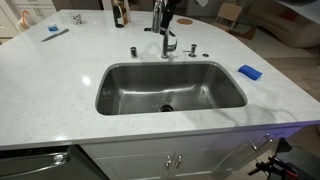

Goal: Slide the spout to the right then to the left

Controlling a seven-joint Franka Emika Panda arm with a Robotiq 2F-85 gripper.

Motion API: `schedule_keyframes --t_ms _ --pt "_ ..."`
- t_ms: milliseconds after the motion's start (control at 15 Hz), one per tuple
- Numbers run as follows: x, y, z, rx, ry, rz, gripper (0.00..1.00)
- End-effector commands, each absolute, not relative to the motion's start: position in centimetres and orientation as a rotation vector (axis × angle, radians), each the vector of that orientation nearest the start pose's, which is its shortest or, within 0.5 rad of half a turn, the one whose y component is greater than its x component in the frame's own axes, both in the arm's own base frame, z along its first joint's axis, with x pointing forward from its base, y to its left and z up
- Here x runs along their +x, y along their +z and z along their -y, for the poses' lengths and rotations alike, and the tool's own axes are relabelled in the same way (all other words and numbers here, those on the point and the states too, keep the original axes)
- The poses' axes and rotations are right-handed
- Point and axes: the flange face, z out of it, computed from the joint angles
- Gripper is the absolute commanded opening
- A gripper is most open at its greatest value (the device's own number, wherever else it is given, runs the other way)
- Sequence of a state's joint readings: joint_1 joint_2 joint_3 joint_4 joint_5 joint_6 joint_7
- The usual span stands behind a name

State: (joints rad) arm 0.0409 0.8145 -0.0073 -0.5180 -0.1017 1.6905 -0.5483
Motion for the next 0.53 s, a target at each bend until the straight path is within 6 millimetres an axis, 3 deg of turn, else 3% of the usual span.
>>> schedule_keyframes --t_ms 0,467 --pt "73.4 61.6 -2.8 -3.133 -0.389 1.028 1.00" --pt "70.4 63.6 -3.9 -3.109 -0.207 1.072 1.00"
